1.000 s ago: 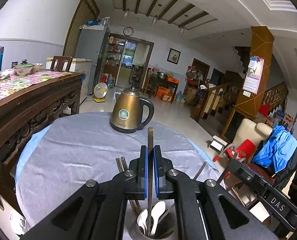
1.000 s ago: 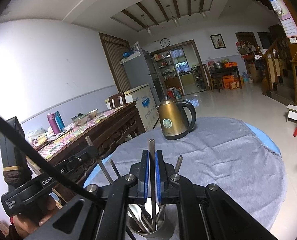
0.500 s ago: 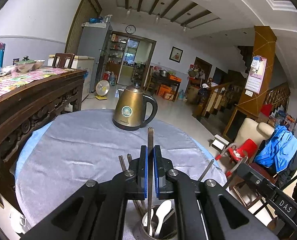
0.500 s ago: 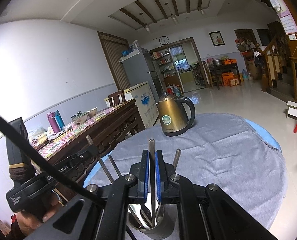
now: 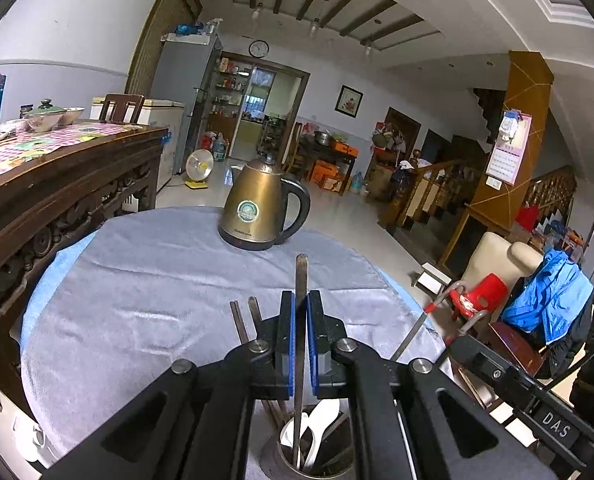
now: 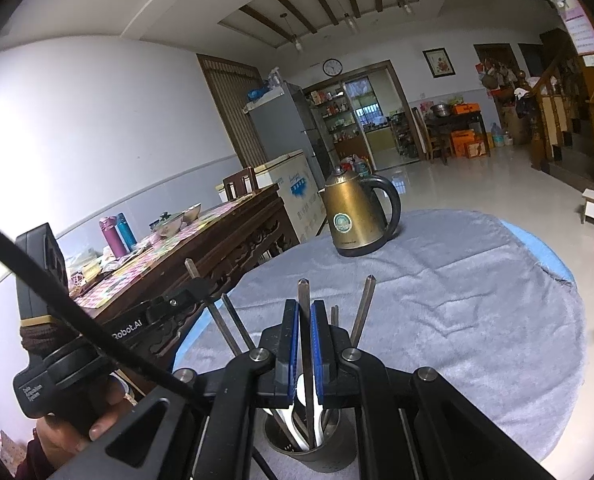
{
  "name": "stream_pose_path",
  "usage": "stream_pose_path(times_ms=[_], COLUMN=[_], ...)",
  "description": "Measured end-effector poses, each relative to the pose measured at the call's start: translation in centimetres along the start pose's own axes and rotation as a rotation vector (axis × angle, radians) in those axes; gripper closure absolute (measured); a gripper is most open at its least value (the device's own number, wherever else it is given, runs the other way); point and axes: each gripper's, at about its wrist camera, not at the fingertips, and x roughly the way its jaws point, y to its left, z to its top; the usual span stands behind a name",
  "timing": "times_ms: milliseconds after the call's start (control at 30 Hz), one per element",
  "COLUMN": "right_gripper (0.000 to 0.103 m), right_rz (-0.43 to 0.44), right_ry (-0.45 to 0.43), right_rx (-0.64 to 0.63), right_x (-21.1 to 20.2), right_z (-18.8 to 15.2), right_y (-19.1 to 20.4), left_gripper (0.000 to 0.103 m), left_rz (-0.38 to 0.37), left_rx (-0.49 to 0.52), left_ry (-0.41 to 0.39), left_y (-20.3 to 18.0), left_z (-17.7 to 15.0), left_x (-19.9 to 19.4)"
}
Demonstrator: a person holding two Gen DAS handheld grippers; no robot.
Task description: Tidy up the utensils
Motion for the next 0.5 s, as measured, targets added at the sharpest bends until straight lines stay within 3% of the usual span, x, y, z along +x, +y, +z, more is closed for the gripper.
stream_pose_path(times_ms=[100, 167, 200, 233, 367, 500], right_gripper=[0.092, 0.069, 0.043, 0.032, 0.032, 0.032], right_rz=[0.028, 0.035, 0.037, 0.045, 0.040, 0.010], right_ry=[0.020, 0.027, 0.021, 0.006, -0.089, -0.128], right_rx=[0.021, 0.042, 0.058, 0.072, 0.082, 0.119], right_x=[0.1, 0.0, -0.1, -0.4, -2.2, -3.2], right_z=[0.0, 0.1, 0.1, 0.1, 0.3, 0.5], right_y=[-0.3, -0.6, -0.9, -1.1, -1.6, -2.9], left_gripper=[0.095, 0.084, 0.073, 0.067, 0.064, 0.052], left_rz=[0.003, 0.008, 0.013, 0.020, 0.049, 0.098], left_rx=[0.010, 0.017, 0.017, 0.016, 0.015, 0.005], left_ry=[0.004, -0.001, -0.009, -0.022, -0.044, -0.037], left_y=[-0.1, -0.1, -0.1, 0.0, 0.0, -0.3], left_z=[0.1, 0.1, 0.2, 0.2, 0.2, -0.2], left_x=[-0.1, -0.4, -0.6, -0.9, -1.9, -2.4])
